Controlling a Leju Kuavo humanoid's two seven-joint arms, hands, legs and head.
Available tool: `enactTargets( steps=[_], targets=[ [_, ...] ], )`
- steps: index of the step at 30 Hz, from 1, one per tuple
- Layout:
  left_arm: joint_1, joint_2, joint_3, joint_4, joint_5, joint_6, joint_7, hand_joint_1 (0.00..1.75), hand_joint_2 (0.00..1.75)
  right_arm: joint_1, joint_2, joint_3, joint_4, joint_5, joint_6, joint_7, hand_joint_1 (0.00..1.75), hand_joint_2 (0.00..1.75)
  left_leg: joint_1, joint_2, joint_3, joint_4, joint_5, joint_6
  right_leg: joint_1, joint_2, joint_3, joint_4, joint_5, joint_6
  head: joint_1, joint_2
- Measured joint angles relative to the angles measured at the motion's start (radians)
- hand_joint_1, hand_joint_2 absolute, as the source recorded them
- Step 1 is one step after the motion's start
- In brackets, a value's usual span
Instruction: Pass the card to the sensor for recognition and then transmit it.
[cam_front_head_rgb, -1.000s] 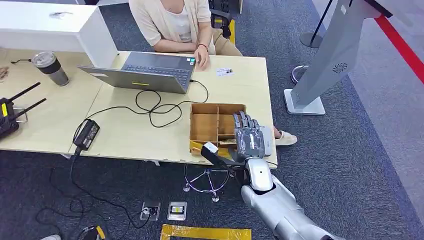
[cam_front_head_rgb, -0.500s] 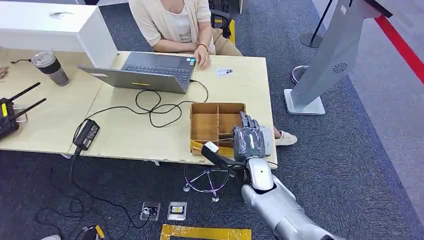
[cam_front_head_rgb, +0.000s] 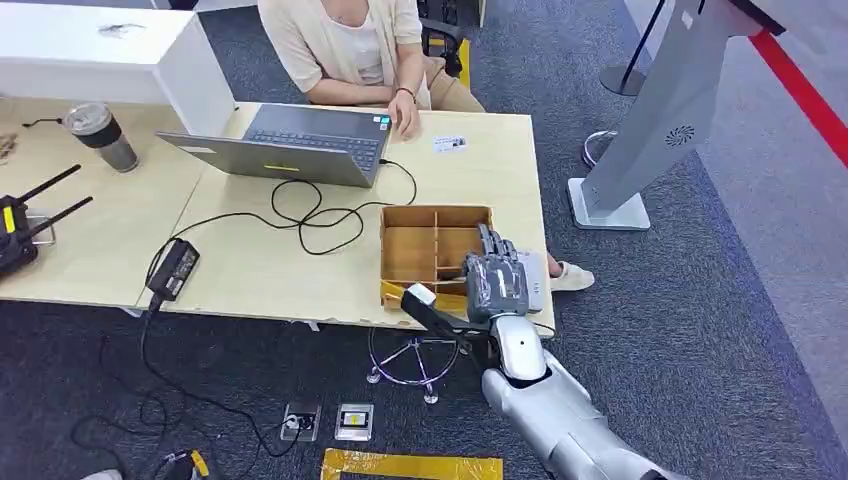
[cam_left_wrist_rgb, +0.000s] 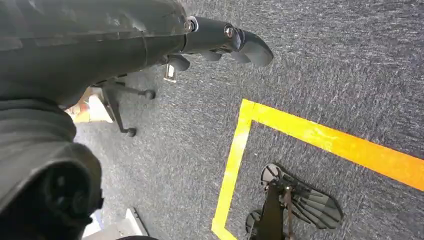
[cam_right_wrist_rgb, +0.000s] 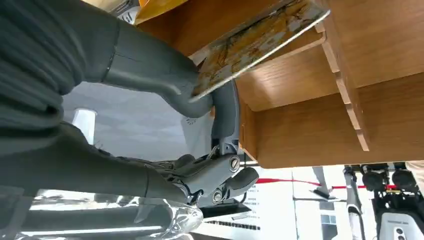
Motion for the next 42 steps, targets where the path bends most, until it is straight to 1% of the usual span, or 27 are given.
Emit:
enactTargets(
  steps=[1, 2, 21, 33, 38, 42],
  targets=[
    [0.000, 0.000, 0.000, 0.000, 0.000, 0.000, 0.000, 0.00, 0.00, 0.000, 0.000, 0.000, 0.000, 0.002, 0.002, 0.003, 0.00, 0.00, 0.000, 0.000, 0.000, 0.000, 0.000, 0.000, 0.000, 0.000, 0.000, 0.000, 0.000, 0.000, 0.000, 0.000],
    [0.000, 0.000, 0.000, 0.000, 0.000, 0.000, 0.000, 0.00, 0.00, 0.000, 0.000, 0.000, 0.000, 0.007, 0.004, 0.007, 0.00, 1.75, 0.000, 0.000, 0.000, 0.000, 0.000, 0.000, 0.000, 0.000, 0.000, 0.000, 0.000, 0.000, 0.000, 0.000],
    [0.000, 0.000, 0.003, 0.000, -0.005, -0.018, -0.011, 0.00, 0.00, -0.009, -0.001, 0.000, 0.000, 0.014, 0.019, 0.029, 0.00, 1.75, 0.000, 0.000, 0.000, 0.000, 0.000, 0.000, 0.000, 0.000, 0.000, 0.000, 0.000, 0.000, 0.000, 0.000],
    [0.001, 0.003, 0.009, 0.000, -0.007, -0.026, -0.016, 0.00, 0.00, -0.009, -0.001, 0.000, -0.002, 0.004, 0.019, 0.025, 0.00, 1.75, 0.000, 0.000, 0.000, 0.000, 0.000, 0.000, 0.000, 0.000, 0.000, 0.000, 0.000, 0.000, 0.000, 0.000],
    [0.001, 0.006, 0.009, 0.000, -0.014, -0.030, -0.016, 0.00, 0.00, -0.009, 0.000, 0.000, -0.006, -0.009, 0.016, 0.005, 0.00, 1.75, 0.000, 0.000, 0.000, 0.000, 0.000, 0.000, 0.000, 0.000, 0.000, 0.000, 0.000, 0.000, 0.000, 0.000],
    [0.001, 0.006, 0.009, 0.000, -0.014, -0.031, -0.016, 0.00, 0.00, -0.009, 0.000, 0.000, -0.009, -0.011, 0.016, 0.002, 0.00, 1.75, 0.000, 0.000, 0.000, 0.000, 0.000, 0.000, 0.000, 0.000, 0.000, 0.000, 0.000, 0.000, 0.000, 0.000]
  ],
)
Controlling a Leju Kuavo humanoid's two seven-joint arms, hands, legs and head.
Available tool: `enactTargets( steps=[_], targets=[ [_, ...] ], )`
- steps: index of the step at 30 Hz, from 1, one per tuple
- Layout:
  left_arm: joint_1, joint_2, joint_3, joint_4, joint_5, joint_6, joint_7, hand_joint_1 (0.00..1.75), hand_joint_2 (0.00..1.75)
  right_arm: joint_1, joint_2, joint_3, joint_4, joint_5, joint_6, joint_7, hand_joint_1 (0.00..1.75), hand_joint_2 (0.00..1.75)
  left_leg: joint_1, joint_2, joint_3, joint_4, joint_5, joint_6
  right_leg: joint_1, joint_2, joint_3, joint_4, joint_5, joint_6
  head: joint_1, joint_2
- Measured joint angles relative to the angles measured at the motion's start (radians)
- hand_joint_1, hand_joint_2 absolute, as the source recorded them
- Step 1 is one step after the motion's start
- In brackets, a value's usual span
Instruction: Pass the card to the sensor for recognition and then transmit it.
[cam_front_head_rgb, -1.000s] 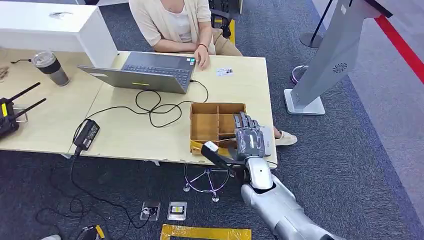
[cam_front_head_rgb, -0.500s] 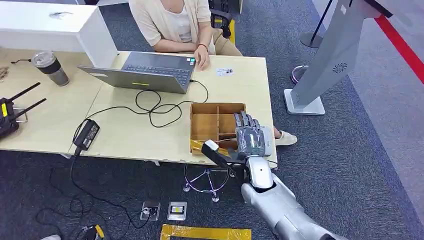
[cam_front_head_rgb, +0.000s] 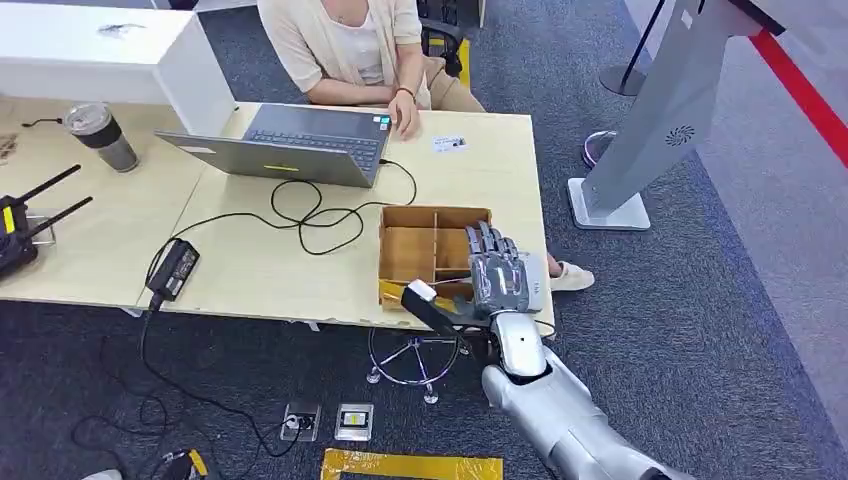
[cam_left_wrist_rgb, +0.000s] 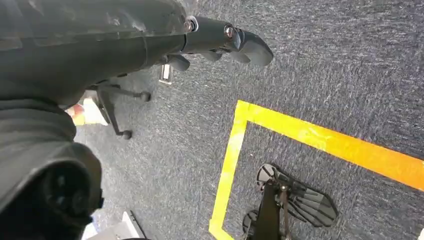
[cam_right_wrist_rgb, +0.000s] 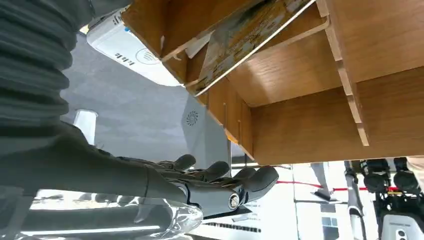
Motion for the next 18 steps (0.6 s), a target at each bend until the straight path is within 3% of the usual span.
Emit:
enactTargets(
  steps=[18],
  targets=[
    [0.000, 0.002, 0.001, 0.000, -0.009, -0.004, -0.002, 0.00, 0.00, 0.002, 0.002, 0.000, -0.026, -0.013, 0.018, -0.009, 0.00, 1.75, 0.000, 0.000, 0.000, 0.000, 0.000, 0.000, 0.000, 0.000, 0.000, 0.000, 0.000, 0.000, 0.000, 0.000]
  ],
)
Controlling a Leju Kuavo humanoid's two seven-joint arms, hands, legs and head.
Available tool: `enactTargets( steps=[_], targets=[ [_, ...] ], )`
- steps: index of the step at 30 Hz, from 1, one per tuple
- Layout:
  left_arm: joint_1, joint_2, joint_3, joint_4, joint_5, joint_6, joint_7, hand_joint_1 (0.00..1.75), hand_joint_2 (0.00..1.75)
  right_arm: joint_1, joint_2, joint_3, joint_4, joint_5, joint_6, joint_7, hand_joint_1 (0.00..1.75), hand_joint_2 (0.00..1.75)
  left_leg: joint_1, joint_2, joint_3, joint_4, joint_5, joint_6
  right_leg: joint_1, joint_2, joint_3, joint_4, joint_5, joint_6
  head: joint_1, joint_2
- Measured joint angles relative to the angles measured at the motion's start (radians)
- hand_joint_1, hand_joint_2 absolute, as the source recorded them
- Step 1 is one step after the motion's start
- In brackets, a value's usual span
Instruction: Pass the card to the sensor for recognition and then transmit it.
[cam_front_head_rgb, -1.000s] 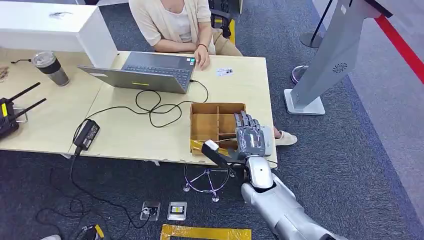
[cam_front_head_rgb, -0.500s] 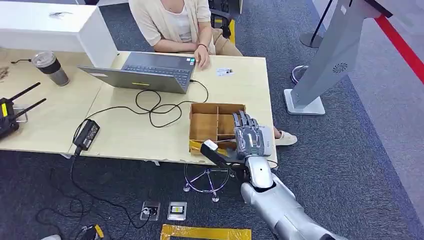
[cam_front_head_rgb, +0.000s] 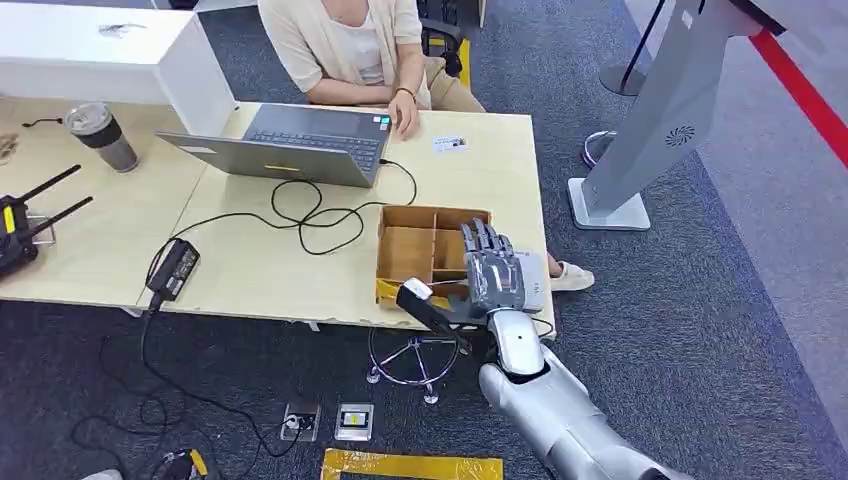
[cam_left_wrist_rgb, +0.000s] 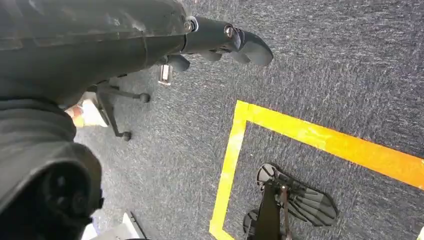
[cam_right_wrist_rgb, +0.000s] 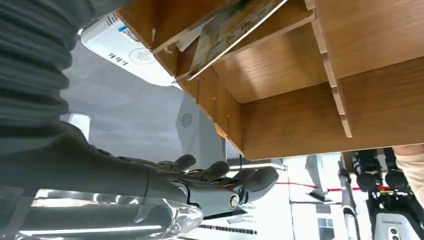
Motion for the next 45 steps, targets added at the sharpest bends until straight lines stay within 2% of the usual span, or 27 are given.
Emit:
enactTargets(
  steps=[31, 45],
  targets=[
    [0.003, 0.003, 0.008, 0.000, -0.005, -0.013, -0.011, 0.00, 0.00, 0.006, 0.002, 0.001, -0.108, -0.065, 0.072, -0.046, 0.00, 1.75, 0.000, 0.000, 0.000, 0.000, 0.000, 0.000, 0.000, 0.000, 0.000, 0.000, 0.000, 0.000, 0.000, 0.000],
    [0.003, 0.003, 0.015, 0.000, -0.011, -0.004, -0.011, 0.00, 0.00, 0.025, 0.003, 0.002, -0.132, -0.080, 0.090, -0.032, 0.00, 1.75, 0.000, 0.000, 0.000, 0.000, 0.000, 0.000, 0.000, 0.000, 0.000, 0.000, 0.000, 0.000, 0.000, 0.000]
  ],
)
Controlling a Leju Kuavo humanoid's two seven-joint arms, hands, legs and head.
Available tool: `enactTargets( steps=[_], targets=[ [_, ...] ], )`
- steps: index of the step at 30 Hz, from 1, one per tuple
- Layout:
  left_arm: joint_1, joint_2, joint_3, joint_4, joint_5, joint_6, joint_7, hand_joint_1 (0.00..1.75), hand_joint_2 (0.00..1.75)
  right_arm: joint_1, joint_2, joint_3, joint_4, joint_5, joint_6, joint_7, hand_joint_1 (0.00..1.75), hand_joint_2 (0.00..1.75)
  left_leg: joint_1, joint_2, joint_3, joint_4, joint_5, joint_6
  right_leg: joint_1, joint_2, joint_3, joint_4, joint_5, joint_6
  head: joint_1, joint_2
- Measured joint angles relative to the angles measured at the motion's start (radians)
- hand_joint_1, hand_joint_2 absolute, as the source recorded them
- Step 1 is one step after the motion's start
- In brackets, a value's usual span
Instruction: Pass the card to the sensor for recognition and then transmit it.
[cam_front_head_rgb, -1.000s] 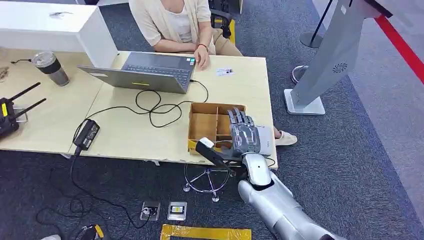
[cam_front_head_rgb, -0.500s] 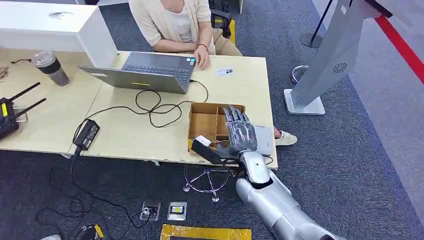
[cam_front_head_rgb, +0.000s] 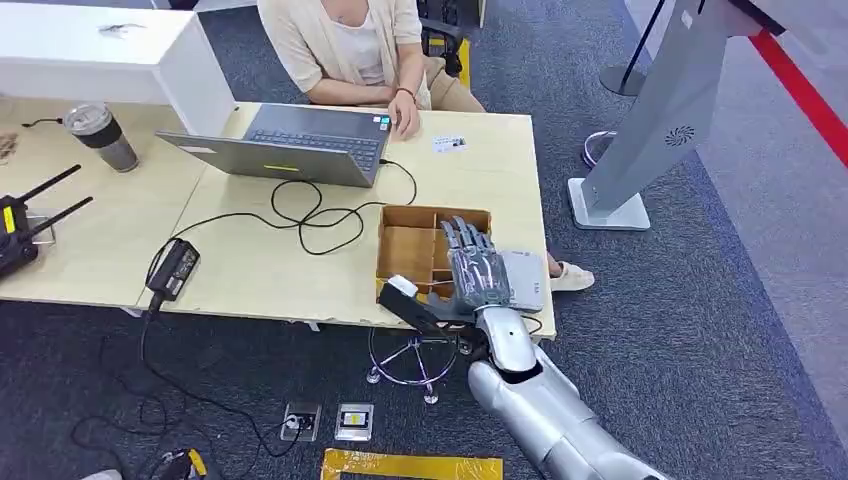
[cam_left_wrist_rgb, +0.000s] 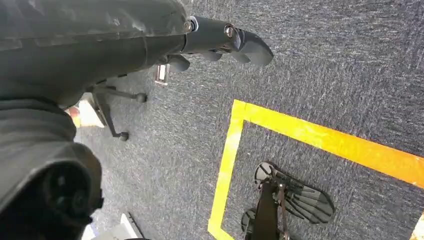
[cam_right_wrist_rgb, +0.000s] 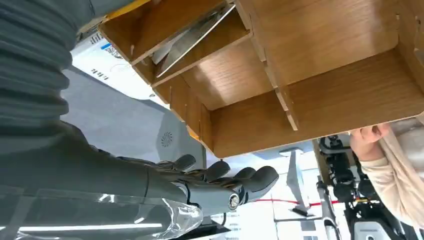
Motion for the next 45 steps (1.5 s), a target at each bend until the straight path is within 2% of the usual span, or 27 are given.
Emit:
enactTargets(
  steps=[26, 27, 28, 29, 30, 31, 32, 34, 35, 37, 38, 39, 43, 45],
  targets=[
    [0.000, 0.003, 0.000, 0.000, -0.005, 0.002, 0.017, 0.00, 0.00, 0.006, -0.006, 0.000, 0.000, -0.015, -0.002, -0.006, 0.00, 1.75, 0.000, 0.000, 0.000, 0.000, 0.000, 0.000, 0.000, 0.000, 0.000, 0.000, 0.000, 0.000, 0.000, 0.000],
    [0.000, 0.005, 0.000, 0.000, -0.005, 0.002, 0.018, 0.00, 0.00, 0.006, -0.006, 0.000, 0.000, -0.015, -0.002, -0.007, 0.51, 1.75, 0.000, 0.000, 0.000, 0.000, 0.000, 0.000, 0.000, 0.000, 0.000, 0.000, 0.000, 0.000, 0.000, 0.000],
    [0.000, 0.005, 0.000, 0.000, -0.005, 0.001, 0.020, 0.00, 0.00, 0.006, -0.006, 0.000, 0.000, -0.017, -0.002, -0.007, 1.62, 1.75, 0.000, 0.000, 0.000, 0.000, 0.000, 0.000, 0.000, 0.000, 0.000, 0.000, 0.000, 0.000, 0.000, 0.000],
    [0.000, 0.006, 0.000, 0.000, -0.005, 0.001, 0.021, 0.00, 0.00, 0.006, -0.006, 0.000, 0.000, -0.018, -0.002, -0.008, 0.38, 1.75, 0.000, 0.000, 0.000, 0.000, 0.000, 0.000, 0.000, 0.000, 0.000, 0.000, 0.000, 0.000, 0.000, 0.000],
    [0.000, 0.006, 0.000, 0.000, -0.006, 0.002, 0.021, 0.00, 0.00, 0.007, -0.006, 0.000, 0.000, -0.018, -0.002, -0.008, 0.00, 1.75, 0.000, 0.000, 0.000, 0.000, 0.000, 0.000, 0.000, 0.000, 0.000, 0.000, 0.000, 0.000, 0.000, 0.000],
    [0.000, 0.006, 0.000, 0.000, -0.007, 0.002, 0.021, 0.00, 0.00, 0.007, -0.006, 0.000, 0.001, -0.019, -0.002, -0.008, 0.00, 1.75, 0.000, 0.000, 0.000, 0.000, 0.000, 0.000, 0.000, 0.000, 0.000, 0.000, 0.000, 0.000, 0.000, 0.000],
    [0.000, 0.007, 0.000, 0.000, -0.007, 0.002, 0.021, 0.00, 0.00, 0.007, -0.006, 0.000, 0.001, -0.020, -0.002, -0.008, 0.16, 1.75, 0.000, 0.000, 0.000, 0.000, 0.000, 0.000, 0.000, 0.000, 0.000, 0.000, 0.000, 0.000, 0.000, 0.000],
    [0.000, 0.008, 0.000, 0.000, -0.008, 0.004, 0.021, 0.00, 0.00, 0.007, -0.006, 0.000, 0.002, -0.021, -0.002, -0.008, 0.91, 1.75, 0.000, 0.000, 0.000, 0.000, 0.000, 0.000, 0.000, 0.000, 0.000, 0.000, 0.000, 0.000, 0.000, 0.000],
    [0.000, 0.008, 0.000, 0.000, -0.008, 0.004, 0.021, 0.00, 0.00, 0.007, -0.006, 0.000, 0.002, -0.021, -0.002, -0.008, 0.91, 1.75, 0.000, 0.000, 0.000, 0.000, 0.000, 0.000, 0.000, 0.000, 0.000, 0.000, 0.000, 0.000, 0.000, 0.000],
    [0.000, 0.008, 0.000, 0.000, -0.008, 0.005, 0.021, 0.00, 0.00, 0.007, -0.006, 0.000, 0.002, -0.021, -0.002, -0.008, 1.52, 1.75, 0.000, 0.000, 0.000, 0.000, 0.000, 0.000, 0.000, 0.000, 0.000, 0.000, 0.000, 0.000, 0.000, 0.000],
    [0.000, 0.008, 0.000, 0.000, -0.008, 0.006, 0.021, 0.00, 0.00, 0.007, -0.006, 0.000, 0.002, -0.021, -0.002, -0.008, 1.50, 1.75, 0.000, 0.000, 0.000, 0.000, 0.000, 0.000, 0.000, 0.000, 0.000, 0.000, 0.000, 0.000, 0.000, 0.000],
    [0.000, 0.008, 0.000, 0.000, -0.007, 0.007, 0.021, 0.00, 0.00, 0.007, -0.006, 0.000, 0.002, -0.022, -0.001, -0.008, 1.75, 1.75, 0.000, 0.000, 0.000, 0.000, 0.000, 0.000, 0.000, 0.000, 0.000, 0.000, 0.000, 0.000, 0.000, 0.000],
    [0.000, 0.008, 0.000, 0.000, -0.007, 0.011, 0.021, 0.00, 0.00, 0.008, -0.006, 0.001, 0.002, -0.024, 0.003, -0.008, 1.75, 1.75, 0.000, 0.000, 0.000, 0.000, 0.000, 0.000, 0.000, 0.000, 0.000, 0.000, 0.000, 0.000, 0.000, 0.000],
    [0.000, 0.008, 0.000, 0.000, -0.007, 0.013, 0.022, 0.00, 0.00, 0.010, -0.006, 0.001, 0.003, -0.027, 0.009, -0.009, 1.62, 1.75, 0.000, 0.000, 0.000, 0.000, 0.000, 0.000, 0.000, 0.000, 0.000, 0.000, 0.000, 0.000, 0.000, 0.000]
  ],
)
